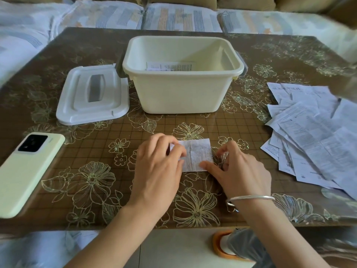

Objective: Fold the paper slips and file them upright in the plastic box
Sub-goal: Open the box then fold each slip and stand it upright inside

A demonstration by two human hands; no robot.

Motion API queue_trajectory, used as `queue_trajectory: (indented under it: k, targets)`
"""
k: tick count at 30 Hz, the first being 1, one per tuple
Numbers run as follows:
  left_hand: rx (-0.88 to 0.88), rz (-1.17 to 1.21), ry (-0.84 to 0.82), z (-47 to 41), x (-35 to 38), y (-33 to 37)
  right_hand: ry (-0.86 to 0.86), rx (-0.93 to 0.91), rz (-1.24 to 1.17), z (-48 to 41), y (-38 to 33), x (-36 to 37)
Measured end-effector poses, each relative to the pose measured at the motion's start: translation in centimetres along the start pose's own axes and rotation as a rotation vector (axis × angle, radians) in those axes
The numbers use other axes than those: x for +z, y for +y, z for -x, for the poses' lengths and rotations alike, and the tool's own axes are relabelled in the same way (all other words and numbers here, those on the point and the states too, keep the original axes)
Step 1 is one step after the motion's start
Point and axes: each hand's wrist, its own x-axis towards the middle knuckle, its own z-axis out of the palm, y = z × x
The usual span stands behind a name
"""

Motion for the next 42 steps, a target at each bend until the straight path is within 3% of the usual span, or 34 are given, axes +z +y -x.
queue_trajectory:
  k: [7, 12, 18, 26, 29, 32, 35, 37, 39, 42]
  targets:
    - [0.055, 0.11, -0.056, -0.5, 0.1, -1.1, 0.144, -0.1, 0.005, 1.3, -0.5, 0.7]
    - [0.019, 0.263, -0.15, -1.6, -0.3, -2.5, 0.023, -0.015, -0.076, 0.1, -1.8, 0.7]
    - [0.061, 0.247, -0.202, -2.3, -1.2, -2.5, 0.008, 0.023, -0.349, -0.4, -2.4, 0.7]
    - [-0.025, 0.295, -0.165, -2.1, -1.0, -2.3, -0.022, -0.064, -0.452, -1.0, -1.7, 0.2]
    - [-0.115, 0.319, -0.186, -3.2, -1.8, -2.4, -0.186, -0.122, -0.573, -1.8, -1.0, -0.7]
    - [-0.178, 0.385, -0.44, -4.6, -3.3, -2.8, -0.326, -0.238, -0.609, -2.5, -0.4, -1.7]
    - [-0.343, 0.711, -0.769, -5.2, -4.2, -3.3, -0.427, -0.317, -0.677, -2.8, -0.1, -2.0]
    - [-0.405, 0.804, -0.853, -5.1, -4.2, -3.3, -0.457, -0.351, -0.665, -3.0, -0.1, -1.7]
    - [-0.471, 0.818, -0.81, -4.9, -3.9, -3.3, -0.415, -0.359, -0.651, -3.2, -0.1, -1.1]
    - [-0.612, 0.85, -0.685, -4.5, -3.4, -3.1, -0.059, -0.413, -0.482, -3.0, 0.2, -0.3]
